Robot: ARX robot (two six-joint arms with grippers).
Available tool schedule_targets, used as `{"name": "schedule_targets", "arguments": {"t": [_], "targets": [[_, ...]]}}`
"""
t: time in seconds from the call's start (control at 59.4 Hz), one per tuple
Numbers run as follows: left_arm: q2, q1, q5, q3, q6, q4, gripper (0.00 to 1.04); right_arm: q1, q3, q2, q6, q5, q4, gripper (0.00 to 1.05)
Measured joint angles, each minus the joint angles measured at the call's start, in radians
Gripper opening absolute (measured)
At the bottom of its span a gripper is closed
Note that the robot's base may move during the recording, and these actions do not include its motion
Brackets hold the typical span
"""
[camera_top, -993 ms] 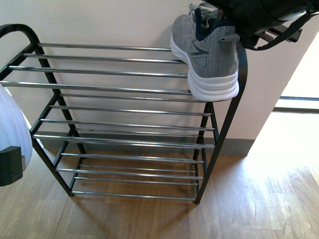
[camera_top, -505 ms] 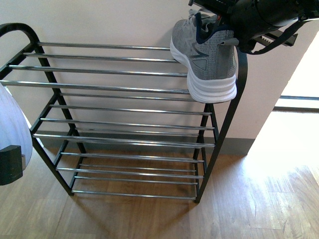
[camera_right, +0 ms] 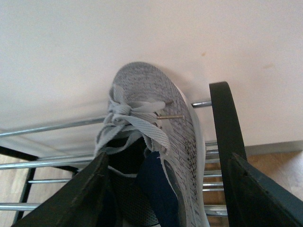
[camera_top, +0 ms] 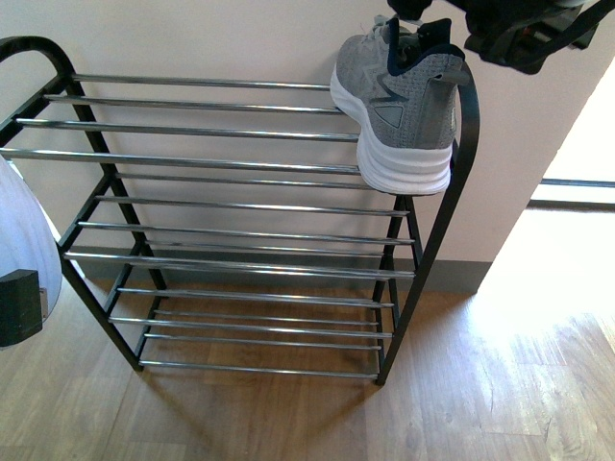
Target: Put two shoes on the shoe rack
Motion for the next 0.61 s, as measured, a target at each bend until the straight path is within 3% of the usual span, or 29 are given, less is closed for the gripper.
{"name": "schedule_targets", "arguments": {"t": [0.101, 0.606], "targets": [[0.000, 0.000, 0.000, 0.000, 0.000, 0.000, 0.03, -0.003, -0.032, -0.063, -0.005, -0.016, 0.019, 0.97], [0.000, 0.000, 0.000, 0.000, 0.000, 0.000, 0.03, -0.048, -0.269, -0.353, -0.062, -0.139, 0.169, 0.96]]}}
